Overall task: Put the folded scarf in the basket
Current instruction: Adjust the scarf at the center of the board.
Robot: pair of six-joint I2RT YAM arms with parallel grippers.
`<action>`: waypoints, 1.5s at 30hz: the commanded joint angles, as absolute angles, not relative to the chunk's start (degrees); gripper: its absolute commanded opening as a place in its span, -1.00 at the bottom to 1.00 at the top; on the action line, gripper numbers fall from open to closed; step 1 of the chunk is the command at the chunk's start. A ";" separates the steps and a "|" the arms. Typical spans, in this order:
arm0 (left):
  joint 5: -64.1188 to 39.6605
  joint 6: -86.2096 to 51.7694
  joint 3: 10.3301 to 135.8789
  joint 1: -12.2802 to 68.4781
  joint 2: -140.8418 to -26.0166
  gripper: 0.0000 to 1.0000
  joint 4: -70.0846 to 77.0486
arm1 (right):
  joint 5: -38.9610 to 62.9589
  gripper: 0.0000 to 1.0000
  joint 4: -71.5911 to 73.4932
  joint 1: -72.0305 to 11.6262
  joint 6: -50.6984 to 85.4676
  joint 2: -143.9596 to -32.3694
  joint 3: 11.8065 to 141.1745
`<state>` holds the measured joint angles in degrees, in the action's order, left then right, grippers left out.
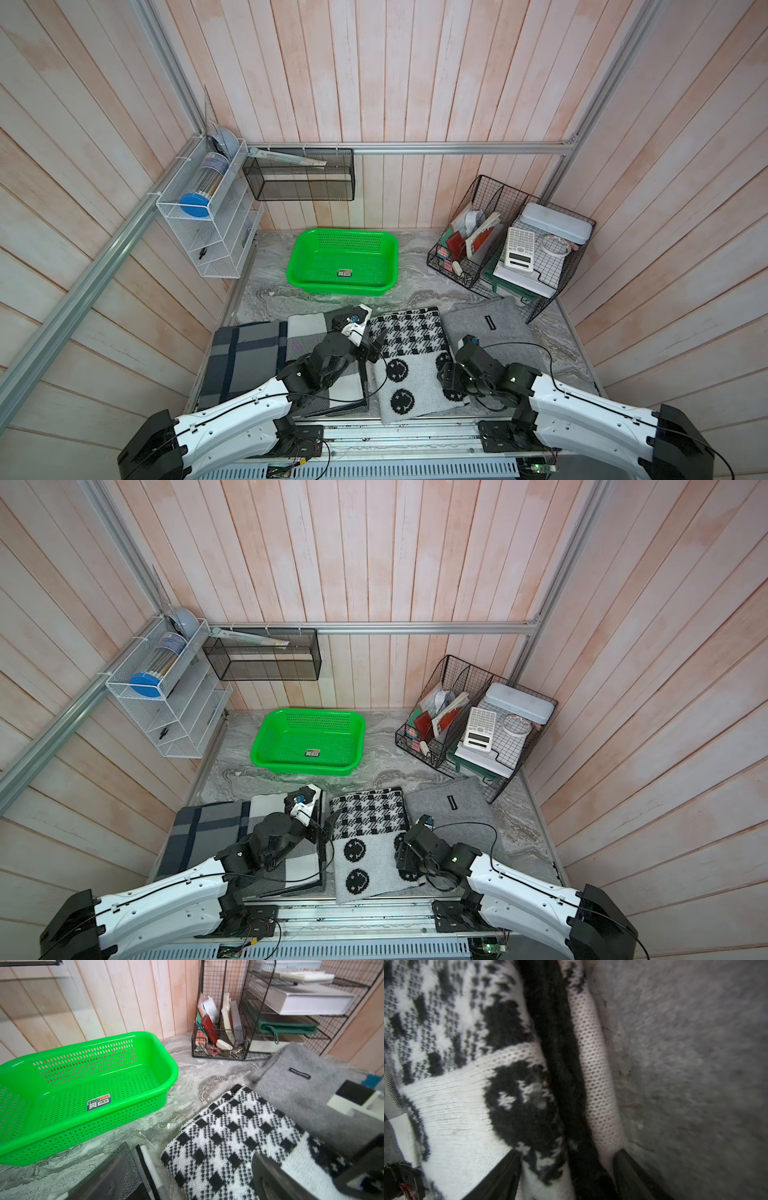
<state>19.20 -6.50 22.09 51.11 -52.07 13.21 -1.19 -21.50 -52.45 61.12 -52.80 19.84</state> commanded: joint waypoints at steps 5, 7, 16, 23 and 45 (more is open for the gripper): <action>30.98 -18.45 17.52 50.36 -50.65 1.00 22.13 | 3.08 0.49 -13.35 -53.42 68.93 -59.15 18.18; 33.78 -19.49 16.67 50.18 -49.82 1.00 23.06 | 2.86 0.49 -8.95 -54.00 70.94 -60.75 17.38; 43.15 -31.58 17.70 40.17 -47.36 1.00 11.35 | 0.57 0.50 3.55 -55.20 75.05 -67.03 16.73; 39.94 -30.50 16.13 38.03 -46.19 1.00 15.49 | -5.84 0.60 -5.18 -55.16 71.75 -62.06 18.35; 12.44 -40.38 15.04 28.37 -46.57 1.00 11.39 | 14.20 0.78 -5.16 -32.59 45.32 -76.24 35.49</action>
